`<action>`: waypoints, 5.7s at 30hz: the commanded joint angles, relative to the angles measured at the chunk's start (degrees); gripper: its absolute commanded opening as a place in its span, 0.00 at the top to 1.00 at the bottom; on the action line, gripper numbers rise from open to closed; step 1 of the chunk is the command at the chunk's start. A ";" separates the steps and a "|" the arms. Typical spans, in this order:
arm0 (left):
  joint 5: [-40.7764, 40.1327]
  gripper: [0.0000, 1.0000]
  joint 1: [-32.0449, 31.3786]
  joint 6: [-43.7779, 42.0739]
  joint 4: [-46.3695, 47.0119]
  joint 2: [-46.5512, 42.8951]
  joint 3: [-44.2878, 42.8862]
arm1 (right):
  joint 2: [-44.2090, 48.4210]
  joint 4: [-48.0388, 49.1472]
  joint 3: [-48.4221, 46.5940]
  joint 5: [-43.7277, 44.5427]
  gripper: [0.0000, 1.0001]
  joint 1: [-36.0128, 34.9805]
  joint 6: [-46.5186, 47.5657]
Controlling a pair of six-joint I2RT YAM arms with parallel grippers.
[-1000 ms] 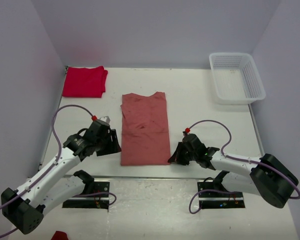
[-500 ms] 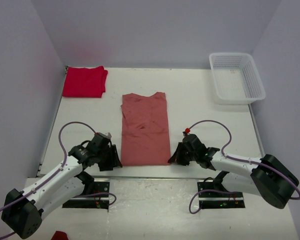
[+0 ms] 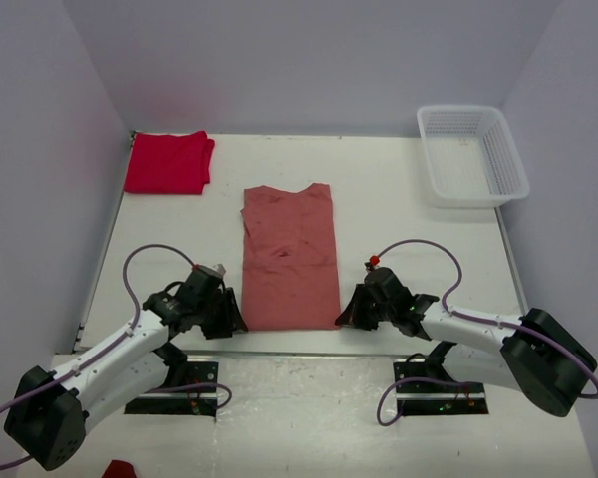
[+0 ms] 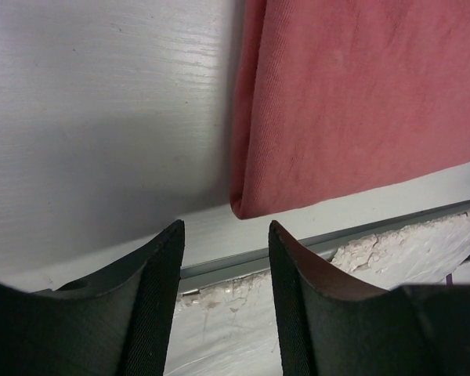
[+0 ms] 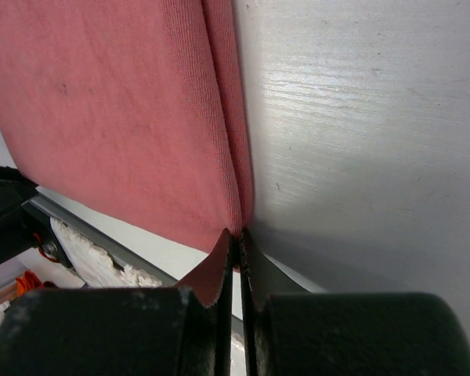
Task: Fold and stack the t-shirts
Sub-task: Grab one side of the 2/3 rectangular tshirt with both arms, then fold the long partially folded tshirt into a neat square
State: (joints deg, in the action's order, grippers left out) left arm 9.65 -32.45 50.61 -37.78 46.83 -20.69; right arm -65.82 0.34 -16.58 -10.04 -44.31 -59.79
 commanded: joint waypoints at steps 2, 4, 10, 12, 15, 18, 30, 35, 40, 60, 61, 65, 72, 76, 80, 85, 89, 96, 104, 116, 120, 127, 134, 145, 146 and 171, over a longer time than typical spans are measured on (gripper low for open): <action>-0.15 0.52 -0.34 0.72 3.76 1.25 0.38 | -0.01 -4.56 1.37 1.26 1.00 -0.42 1.25; -0.25 0.52 -0.34 0.63 4.29 1.60 0.65 | -0.10 -4.38 1.55 1.34 1.00 -0.51 1.25; -0.16 0.53 -0.34 0.81 6.49 3.44 1.00 | -0.45 -4.29 1.55 1.25 1.00 -0.42 1.25; -0.42 0.55 -0.25 0.81 7.19 3.97 1.52 | -0.45 -4.38 1.55 1.17 1.00 -0.42 1.25; -0.33 0.57 -0.34 0.81 8.07 4.50 2.05 | -0.45 -4.29 1.64 1.25 1.00 -0.51 1.25; -0.34 0.60 -0.34 0.98 9.39 5.11 2.76 | -0.62 -4.12 1.64 1.08 1.00 -0.51 1.25; 0.81 1.00 -0.34 1.77 11.68 6.17 4.43 | -2.82 -2.80 1.64 0.81 1.00 -0.68 1.08; 0.64 1.00 -0.34 1.86 10.54 2.23 4.17 | -3.96 -5.77 -0.47 3.71 1.00 -2.96 2.13; 0.99 1.00 -0.25 1.86 6.06 -1.29 2.67 | -3.97 -10.96 -4.69 8.45 1.00 -5.95 3.89; 0.37 1.00 -0.25 1.51 -5.81 -10.53 -4.88 | 4.74 -26.61 -12.07 14.52 1.00 -8.77 3.53; 0.02 1.00 -0.34 1.25 -5.90 -10.70 -6.28 | 4.74 -26.88 -12.68 14.96 1.00 -8.95 4.15; -1.56 1.00 -0.34 -1.03 -6.17 -10.45 -11.73 | 4.74 -30.12 -18.90 16.46 1.00 -9.03 7.22; -7.79 1.00 -0.25 -7.53 -5.03 -2.54 -24.47 | -1.58 -37.60 -34.91 23.13 1.00 -8.95 15.13; -11.13 1.00 -0.34 -10.61 -1.96 6.58 -32.39 | -9.56 -39.88 -46.58 24.72 1.00 -6.76 21.19; -14.20 1.00 -0.25 -13.42 0.86 14.15 -38.79 | -15.89 -40.94 -53.99 23.58 1.00 -2.28 24.89; -16.16 1.00 1.33 -15.63 3.50 23.82 -43.90 | -21.53 -40.94 -62.06 20.77 1.00 2.82 28.67; -15.45 1.00 4.66 -17.03 7.10 29.10 -46.28 | -26.72 -41.47 -67.52 18.49 1.00 5.81 32.54; -14.57 1.00 10.56 -20.20 9.48 38.41 -52.33 | -34.01 -41.65 -75.61 16.37 1.00 10.03 36.85; -15.19 1.00 13.19 -22.13 9.74 45.45 -61.66 | -42.17 -42.96 -86.77 12.60 1.00 12.84 39.57; -14.05 1.00 16.27 -22.92 11.06 60.92 -73.00 | -59.50 -49.03 -105.76 6.70 1.00 18.20 42.39; -14.22 1.00 17.06 -23.45 12.29 64.96 -73.27 | -63.28 -49.29 -108.22 5.56 0.98 19.79 43.09; -17.73 0.82 17.24 -29.32 27.47 66.38 -68.71 | -67.69 -43.33 -111.22 8.02 0.43 22.60 47.57; -30.27 0.11 16.89 -35.23 35.24 55.59 -61.58 | -64.18 -41.12 -112.18 11.71 0.24 23.66 52.67; -0.62 1.00 15.57 -25.31 22.30 60.21 -72.83 | -60.38 -42.27 -109.90 -9.08 1.00 24.19 43.19; 4.97 1.00 15.75 -24.69 23.44 62.66 -72.48 | -61.17 -41.22 -109.72 -13.90 1.00 24.10 41.53; 10.21 1.00 21.11 -24.86 29.69 74.20 -69.49 | -81.83 -40.85 -117.54 -26.88 1.00 27.09 28.68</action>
State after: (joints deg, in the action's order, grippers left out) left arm 18.85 -12.08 26.39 -10.39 123.94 -91.57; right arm -146.63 -37.19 -130.72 -39.77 -17.23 -30.11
